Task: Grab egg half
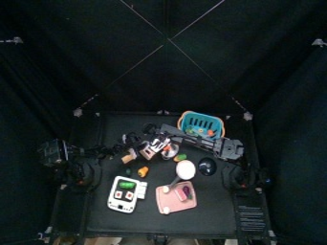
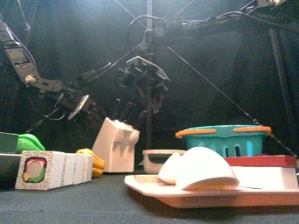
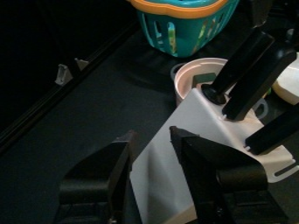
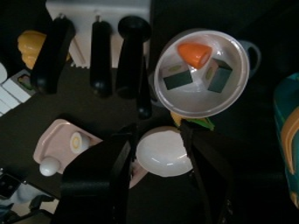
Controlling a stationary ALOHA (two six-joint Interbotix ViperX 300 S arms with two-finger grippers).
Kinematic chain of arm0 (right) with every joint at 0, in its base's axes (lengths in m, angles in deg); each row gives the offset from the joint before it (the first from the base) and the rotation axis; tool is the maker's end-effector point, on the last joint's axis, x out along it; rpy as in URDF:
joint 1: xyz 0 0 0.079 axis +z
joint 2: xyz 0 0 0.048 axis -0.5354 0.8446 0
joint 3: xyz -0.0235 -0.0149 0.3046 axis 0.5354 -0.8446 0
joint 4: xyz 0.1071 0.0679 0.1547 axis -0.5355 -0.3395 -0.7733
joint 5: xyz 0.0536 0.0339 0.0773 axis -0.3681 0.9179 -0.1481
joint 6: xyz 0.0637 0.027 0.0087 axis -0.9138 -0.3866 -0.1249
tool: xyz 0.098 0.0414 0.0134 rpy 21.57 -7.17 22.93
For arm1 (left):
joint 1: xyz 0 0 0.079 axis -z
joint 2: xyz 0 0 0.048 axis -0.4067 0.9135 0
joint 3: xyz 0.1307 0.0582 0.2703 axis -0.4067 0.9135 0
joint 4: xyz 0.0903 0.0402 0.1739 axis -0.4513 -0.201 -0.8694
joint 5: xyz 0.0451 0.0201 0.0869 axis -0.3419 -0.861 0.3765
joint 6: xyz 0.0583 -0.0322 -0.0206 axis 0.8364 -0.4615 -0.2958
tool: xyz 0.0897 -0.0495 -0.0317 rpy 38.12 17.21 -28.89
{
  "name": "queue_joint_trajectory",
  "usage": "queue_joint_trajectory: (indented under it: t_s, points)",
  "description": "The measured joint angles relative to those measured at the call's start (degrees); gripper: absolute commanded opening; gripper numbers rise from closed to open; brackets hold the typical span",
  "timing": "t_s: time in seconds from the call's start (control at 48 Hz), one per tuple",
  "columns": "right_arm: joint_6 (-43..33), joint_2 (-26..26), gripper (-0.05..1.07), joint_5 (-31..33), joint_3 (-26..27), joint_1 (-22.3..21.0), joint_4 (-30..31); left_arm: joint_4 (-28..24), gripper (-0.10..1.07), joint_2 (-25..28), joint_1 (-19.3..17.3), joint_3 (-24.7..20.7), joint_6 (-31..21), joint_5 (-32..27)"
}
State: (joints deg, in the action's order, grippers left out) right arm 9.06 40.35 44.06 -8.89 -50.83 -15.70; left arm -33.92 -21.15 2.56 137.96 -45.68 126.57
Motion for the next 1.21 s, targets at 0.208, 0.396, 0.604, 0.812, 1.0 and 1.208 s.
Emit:
queue_joint_trajectory:
  t_s: [0.208, 0.396, 0.604, 0.812, 1.0, 1.208]
  points:
    - [-0.7, -4.2, 0.8, -1.4, -4.5, 1.8, 0.9, -0.4, 0.78, -2.3, 0.2, 0.9, 0.2, 0.0]
    - [-1.1, -7.8, 0.8, -5.1, -9.9, 6.5, 2.8, -1.9, 0.78, -7.1, 0.4, 3.3, 0.2, 0.1]
    - [-5.2, -12.2, 0.8, -10.8, -16.9, 13.6, 4.6, -3.8, 0.78, -15.6, 1.1, 7.6, 0.3, 0.3]
    - [-9.2, -15.1, 0.8, -18.0, -23.4, 18.5, 7.1, -8.4, 0.78, -23.8, 2.9, 11.4, 0.2, 0.1]
    - [-15.0, -17.7, 0.8, -30.2, -29.5, 23.9, 12.9, -11.3, 0.78, -31.2, 6.0, 14.7, 0.3, -1.4]
    - [-19.1, -17.9, 0.8, -38.3, -34.3, 28.1, 17.8, -12.7, 0.78, -35.1, 9.7, 15.4, 0.3, -5.8]
